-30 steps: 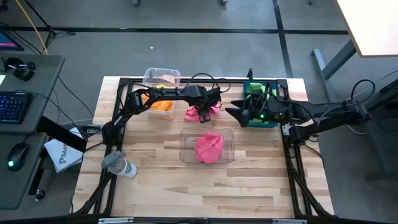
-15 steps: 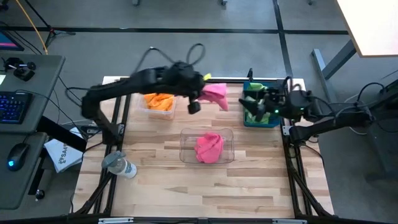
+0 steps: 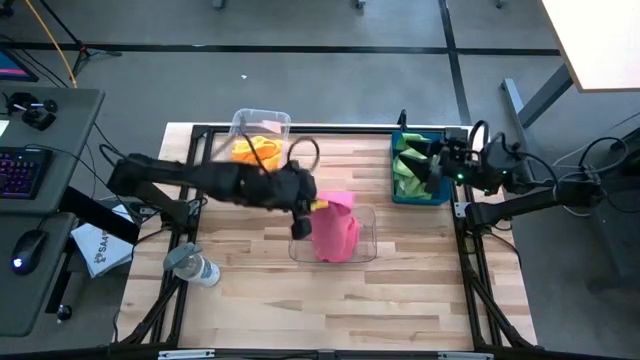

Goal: Sort microfiber towel by color & place in baskets
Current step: Put the pink microfiber cloth into the bottom transparent bin

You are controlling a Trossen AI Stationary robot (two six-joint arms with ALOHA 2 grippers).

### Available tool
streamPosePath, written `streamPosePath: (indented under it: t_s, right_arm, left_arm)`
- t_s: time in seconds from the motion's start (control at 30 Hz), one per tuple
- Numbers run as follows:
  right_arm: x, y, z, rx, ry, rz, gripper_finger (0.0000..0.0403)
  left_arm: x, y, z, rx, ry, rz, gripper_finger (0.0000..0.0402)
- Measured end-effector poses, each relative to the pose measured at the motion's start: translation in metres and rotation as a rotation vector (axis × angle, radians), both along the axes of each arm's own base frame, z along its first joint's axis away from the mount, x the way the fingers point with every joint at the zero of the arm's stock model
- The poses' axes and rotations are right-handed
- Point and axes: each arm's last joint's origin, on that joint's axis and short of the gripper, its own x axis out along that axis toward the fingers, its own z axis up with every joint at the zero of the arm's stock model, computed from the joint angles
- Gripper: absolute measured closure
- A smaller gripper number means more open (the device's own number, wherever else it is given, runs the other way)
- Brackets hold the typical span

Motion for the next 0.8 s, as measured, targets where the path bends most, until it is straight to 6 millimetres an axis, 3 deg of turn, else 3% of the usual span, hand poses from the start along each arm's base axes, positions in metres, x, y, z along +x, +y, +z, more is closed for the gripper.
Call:
streamPosePath:
  t_s: [0.2, 0.4, 0.63, 0.8]
  right_arm:
    - [0.000, 0.000, -0.005, -0.001, 0.050, -0.001, 0.0084]
    - [0.000, 0.000, -0.007, -0.010, 0.078, -0.001, 0.0084]
    - [0.000, 0.000, -0.008, -0.004, 0.084, -0.012, 0.0084]
    - [0.000, 0.000, -0.008, -0.003, 0.083, -0.012, 0.0084]
  left_arm:
    - [0.009, -0.010, -0.079, -0.185, -0.011, 0.084, 0.0401]
    - [0.014, -0.017, -0.144, -0.279, 0.195, -0.006, 0.0401]
    - [0.053, -0.004, -0.190, -0.371, 0.329, -0.139, 0.0399]
    - [0.067, 0.001, -0.203, -0.396, 0.473, -0.194, 0.0365]
